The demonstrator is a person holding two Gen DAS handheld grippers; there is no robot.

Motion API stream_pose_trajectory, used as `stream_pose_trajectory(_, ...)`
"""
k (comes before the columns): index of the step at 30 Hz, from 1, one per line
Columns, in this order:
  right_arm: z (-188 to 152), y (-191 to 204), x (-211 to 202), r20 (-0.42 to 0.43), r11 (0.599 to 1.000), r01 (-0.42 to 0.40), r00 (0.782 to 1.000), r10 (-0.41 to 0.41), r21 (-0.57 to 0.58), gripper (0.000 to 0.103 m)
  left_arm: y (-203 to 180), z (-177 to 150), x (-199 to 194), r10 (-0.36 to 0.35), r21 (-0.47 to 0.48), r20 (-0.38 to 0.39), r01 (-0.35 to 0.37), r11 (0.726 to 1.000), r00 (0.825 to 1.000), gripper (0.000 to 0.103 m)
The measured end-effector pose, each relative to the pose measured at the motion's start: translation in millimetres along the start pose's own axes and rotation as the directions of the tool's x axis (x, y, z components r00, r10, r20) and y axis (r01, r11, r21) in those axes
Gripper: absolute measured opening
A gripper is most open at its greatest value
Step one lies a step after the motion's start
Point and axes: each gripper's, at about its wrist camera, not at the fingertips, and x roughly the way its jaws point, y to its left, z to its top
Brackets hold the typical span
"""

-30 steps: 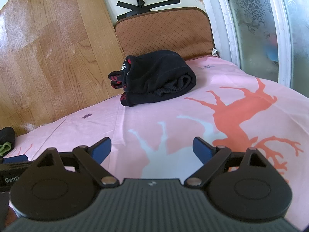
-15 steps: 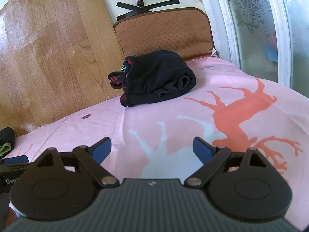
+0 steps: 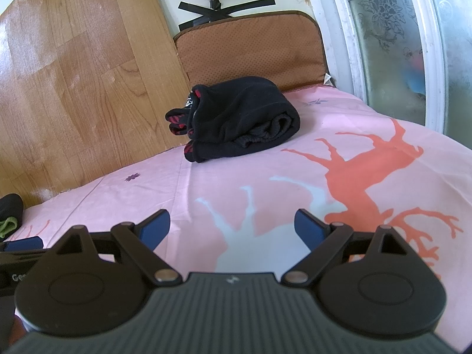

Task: Fold small clothes

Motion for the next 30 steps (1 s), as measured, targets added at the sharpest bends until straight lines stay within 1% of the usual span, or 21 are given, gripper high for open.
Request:
stream_pose_trajectory(3, 1.0, -0.6, -0.5, -0.001, 1.0, -0.001, 1.0, 0.001, 0.002, 0.093, 0.8, -0.4, 0.4, 0.028, 0.002, 0.006, -0.028, 1.0, 1.0, 0.103)
stream_pose_trajectory(8, 2.7, -0.7, -1.4, -0.002, 1.0, -0.005, 1.0, 0.005, 0.003, 0.093, 4.3, -0.1, 2.7, 0.032, 0.002, -0.003, -0.032, 0.999, 0.999, 0.103)
stream_pose_trajectory(15, 2.0, -0.5, -1.4, 0.003, 1.0, -0.009, 1.0, 0.009, 0.008, 0.093, 3.5, -1.1, 0.8, 0.072, 0.013, 0.019, -0.072, 0.997, 0.997, 0.103)
stream_pose_trajectory(30, 1.4, -2.5, -2.9, 0.018, 1.0, -0.02, 1.0, 0.02, 0.019, 0.093, 5.6, -1.4, 3.2, 0.067, 0.017, -0.004, -0.067, 0.998, 0.998, 0.103)
